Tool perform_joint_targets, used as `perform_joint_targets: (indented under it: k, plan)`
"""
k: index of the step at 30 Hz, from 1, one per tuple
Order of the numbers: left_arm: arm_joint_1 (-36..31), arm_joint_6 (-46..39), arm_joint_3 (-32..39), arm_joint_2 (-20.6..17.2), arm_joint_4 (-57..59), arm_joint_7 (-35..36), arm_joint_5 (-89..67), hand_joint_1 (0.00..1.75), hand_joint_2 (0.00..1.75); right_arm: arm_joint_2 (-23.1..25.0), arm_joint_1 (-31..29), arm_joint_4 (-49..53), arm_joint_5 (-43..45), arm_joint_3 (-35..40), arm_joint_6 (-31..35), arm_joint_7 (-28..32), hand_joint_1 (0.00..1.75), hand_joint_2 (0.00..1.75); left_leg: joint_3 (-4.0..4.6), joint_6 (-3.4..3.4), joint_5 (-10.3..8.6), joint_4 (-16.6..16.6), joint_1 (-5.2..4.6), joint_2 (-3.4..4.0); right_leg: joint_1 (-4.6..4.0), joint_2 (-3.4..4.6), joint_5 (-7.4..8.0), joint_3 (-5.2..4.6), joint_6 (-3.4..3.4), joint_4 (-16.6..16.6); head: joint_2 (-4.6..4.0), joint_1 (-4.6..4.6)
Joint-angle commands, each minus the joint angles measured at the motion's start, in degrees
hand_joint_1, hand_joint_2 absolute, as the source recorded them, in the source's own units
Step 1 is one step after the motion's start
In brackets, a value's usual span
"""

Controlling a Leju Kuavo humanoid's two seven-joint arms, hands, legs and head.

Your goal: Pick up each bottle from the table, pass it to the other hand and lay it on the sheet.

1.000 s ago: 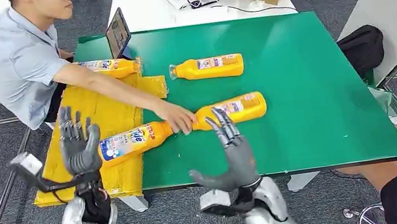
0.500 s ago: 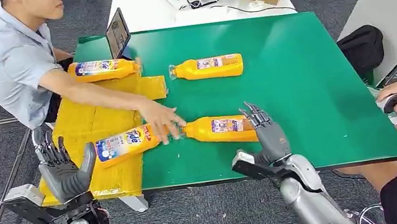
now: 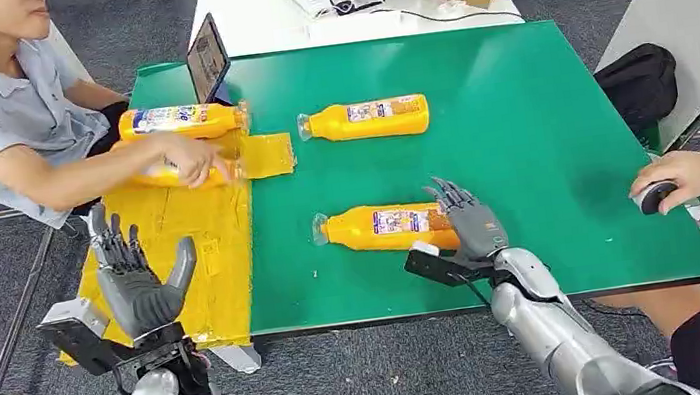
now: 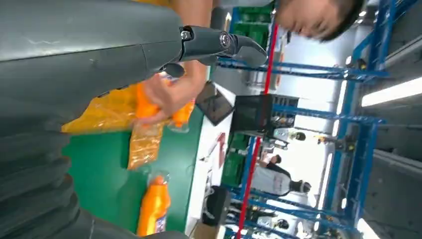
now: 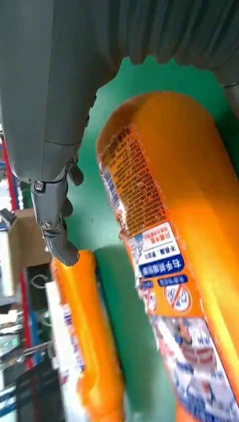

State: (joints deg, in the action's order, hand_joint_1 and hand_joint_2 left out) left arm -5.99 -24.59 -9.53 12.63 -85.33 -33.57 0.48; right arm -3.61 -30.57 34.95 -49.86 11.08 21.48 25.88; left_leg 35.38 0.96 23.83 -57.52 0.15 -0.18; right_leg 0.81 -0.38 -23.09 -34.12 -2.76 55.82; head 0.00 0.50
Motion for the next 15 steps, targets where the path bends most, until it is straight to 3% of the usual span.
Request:
perform_joint_targets:
  k: [1,9,10,11,14,15]
  plan:
    - [-4.07,0.77,-1.01,-1.00,7.13,1.03,0.25,0.00,1.75,1.60,-9.30,-14.34,-0.90,3.27,-7.26,-3.79,0.00,1.75,-0.15,-0.04,0.04,0.03,-0.02,0.09,0.01,0.09,-0.02,0.11,0.07,0.00,0.00,0.00]
    - [-5.41,2.54,-1.11,-1.90,8.21,2.65,0.97,0.00,1.75,1.78,-13.81,-17.90,-2.62,6.19,-19.27,-8.93,0.00,1.75,-0.18,-0.05,0.04,0.02,0.00,0.08,0.00,0.10,-0.03,0.14,0.08,0.00,0.00,0.00]
    - [-5.62,2.96,-1.15,-1.89,8.51,2.93,1.31,0.00,1.75,1.84,-14.15,-18.31,-2.40,6.16,-20.70,-9.08,0.96,1.75,-0.16,-0.04,0.02,0.03,0.00,0.05,0.00,0.07,-0.02,0.11,0.07,0.00,0.00,-0.02]
    - [-5.74,3.20,-1.22,-1.96,8.67,3.01,1.42,0.00,1.75,1.86,-14.37,-18.47,-2.34,6.26,-21.72,-9.33,1.50,1.75,-0.27,-0.07,0.07,0.01,0.01,0.07,-0.01,0.08,-0.07,0.22,0.12,0.03,0.00,0.00]
    - [-5.70,3.49,-1.43,-2.14,8.68,3.03,1.48,0.00,1.75,2.06,-14.50,-18.47,-2.39,7.03,-23.44,-9.39,1.75,1.75,-0.27,-0.07,0.06,0.03,0.01,0.08,-0.02,0.09,-0.05,0.21,0.11,0.00,0.00,-0.02]
    - [-5.65,3.52,-1.43,-2.21,8.65,3.03,1.48,0.00,1.75,2.12,-14.54,-18.57,-2.45,7.23,-23.92,-9.41,1.75,1.75,-0.36,-0.08,0.11,0.00,0.02,0.11,-0.04,0.13,-0.09,0.29,0.14,0.02,0.00,0.00]
